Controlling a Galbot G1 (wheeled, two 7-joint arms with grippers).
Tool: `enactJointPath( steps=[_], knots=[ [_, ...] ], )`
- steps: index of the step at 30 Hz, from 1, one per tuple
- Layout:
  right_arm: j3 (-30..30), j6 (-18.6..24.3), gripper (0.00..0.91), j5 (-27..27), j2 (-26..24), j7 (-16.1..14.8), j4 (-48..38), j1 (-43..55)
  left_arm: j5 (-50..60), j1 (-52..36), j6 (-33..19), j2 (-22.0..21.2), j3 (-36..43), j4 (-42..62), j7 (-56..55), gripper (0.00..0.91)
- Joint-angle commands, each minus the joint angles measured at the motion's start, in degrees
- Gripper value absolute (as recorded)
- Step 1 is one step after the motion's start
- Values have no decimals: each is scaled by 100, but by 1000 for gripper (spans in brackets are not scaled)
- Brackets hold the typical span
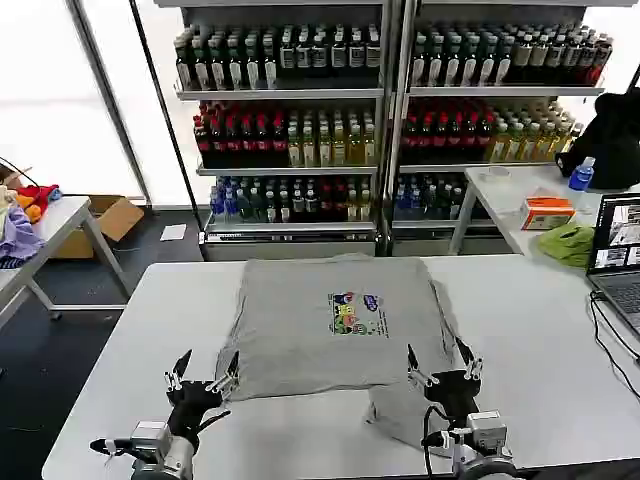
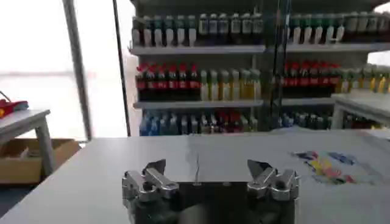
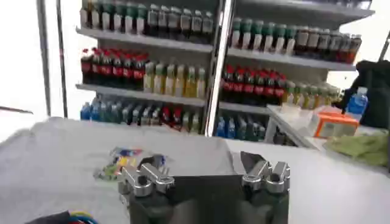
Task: Fold and organize the clothes.
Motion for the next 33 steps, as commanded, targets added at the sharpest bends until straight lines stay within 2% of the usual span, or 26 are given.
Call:
enactJointPath(
  steps=[1, 13, 33],
  knots=[
    [-12, -95, 907, 97, 5, 334, 32, -349, 194, 48, 381, 230, 79, 204, 102, 907],
    [-168, -278, 907, 310, 172, 795, -118, -737, 145, -207, 360, 143, 59, 833, 58, 907],
    [-264, -343, 907, 278, 461, 875, -250, -849, 6, -248, 345, 154, 174, 924, 52, 907]
  ],
)
